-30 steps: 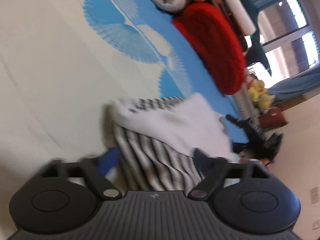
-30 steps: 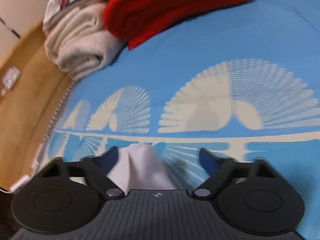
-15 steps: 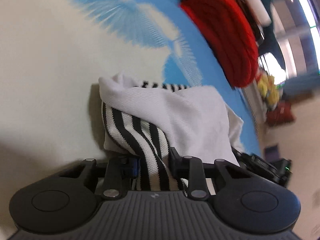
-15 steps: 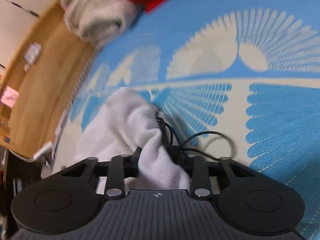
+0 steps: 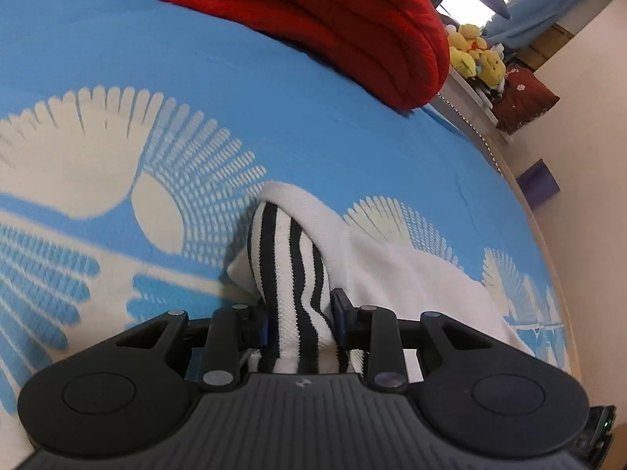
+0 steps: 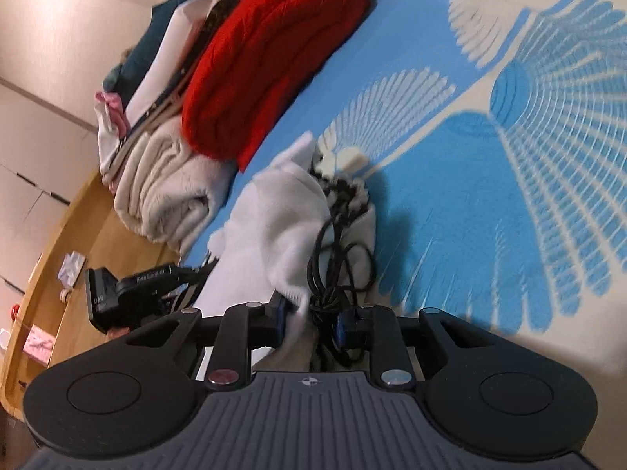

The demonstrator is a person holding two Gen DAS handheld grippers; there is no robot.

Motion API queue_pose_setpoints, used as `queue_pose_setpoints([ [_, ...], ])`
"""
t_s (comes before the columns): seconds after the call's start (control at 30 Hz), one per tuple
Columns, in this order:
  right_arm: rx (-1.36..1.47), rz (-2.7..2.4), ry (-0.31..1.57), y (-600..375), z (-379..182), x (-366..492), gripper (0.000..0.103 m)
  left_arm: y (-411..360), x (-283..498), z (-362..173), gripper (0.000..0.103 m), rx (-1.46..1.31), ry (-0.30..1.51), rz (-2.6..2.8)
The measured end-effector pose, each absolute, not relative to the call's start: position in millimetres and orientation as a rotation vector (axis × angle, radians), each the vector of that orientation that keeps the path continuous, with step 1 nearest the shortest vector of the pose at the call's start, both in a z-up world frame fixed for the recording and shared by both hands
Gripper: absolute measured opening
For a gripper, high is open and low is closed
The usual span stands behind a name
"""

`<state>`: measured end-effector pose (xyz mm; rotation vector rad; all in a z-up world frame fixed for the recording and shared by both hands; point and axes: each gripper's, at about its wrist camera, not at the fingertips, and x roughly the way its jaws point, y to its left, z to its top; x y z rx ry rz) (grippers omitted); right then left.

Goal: Fold small clothes

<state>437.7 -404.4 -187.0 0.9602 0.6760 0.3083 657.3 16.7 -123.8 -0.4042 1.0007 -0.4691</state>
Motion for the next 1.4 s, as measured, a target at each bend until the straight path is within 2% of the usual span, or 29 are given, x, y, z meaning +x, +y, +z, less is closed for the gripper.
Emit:
queue_pose_setpoints([
  [0.2,0.962,0.261,0.653,-408,-187,457,0.027,79,654,-127,0.031,-0.540,0.877,-0.302],
  [0.23,0.955,0.247,0.648,-408,-185,462,0.029,90,653,-129,0.031,-0.537,0.880,-0.264],
  [0.3,0.993,0.214,0.657,-415,-186,466,0.047,106,649,-128,0.031,-0.513,0.871,-0.230],
  [0.37,1.044,0.179,0.664,-426,-184,464,0.051,112,641,-124,0.034,-0.501,0.859,-0.249],
  [0.47,1.019,0.123,0.624,-438,-173,457,0.051,102,623,-113,0.054,-0.436,0.833,-0.313],
  [0.5,0.942,0.086,0.643,-436,-167,462,0.051,97,614,-109,0.068,-0.407,0.821,-0.326],
  [0.53,0.887,0.057,0.666,-431,-165,468,0.051,90,608,-106,0.088,-0.383,0.810,-0.328],
  [0.6,0.805,-0.023,0.758,-420,-168,481,0.051,80,593,-101,0.095,-0.364,0.778,-0.301],
  [0.73,0.599,-0.121,0.669,-398,-129,456,0.053,70,554,-79,0.095,-0.310,0.726,-0.243],
  [0.77,0.514,-0.130,0.616,-389,-108,438,0.062,68,541,-68,0.095,-0.265,0.702,-0.222],
  [0.8,0.448,-0.117,0.567,-381,-89,420,0.080,65,525,-54,0.095,-0.204,0.680,-0.198],
  [0.87,0.380,-0.055,0.487,-369,-51,380,0.095,56,484,-28,0.101,-0.088,0.629,-0.160],
  [0.97,0.392,0.122,0.461,-356,-10,326,0.100,41,419,4,0.103,0.009,0.594,-0.141],
  [1.1,0.440,0.066,0.484,-323,13,261,0.100,18,336,17,0.103,0.025,0.639,-0.136],
  [1.2,0.352,-0.146,0.543,-284,-2,225,0.100,-1,292,4,0.103,0.037,0.674,-0.114],
  [1.4,0.262,-0.233,0.626,-238,-73,197,0.100,-10,243,-44,0.103,0.074,0.674,-0.047],
])
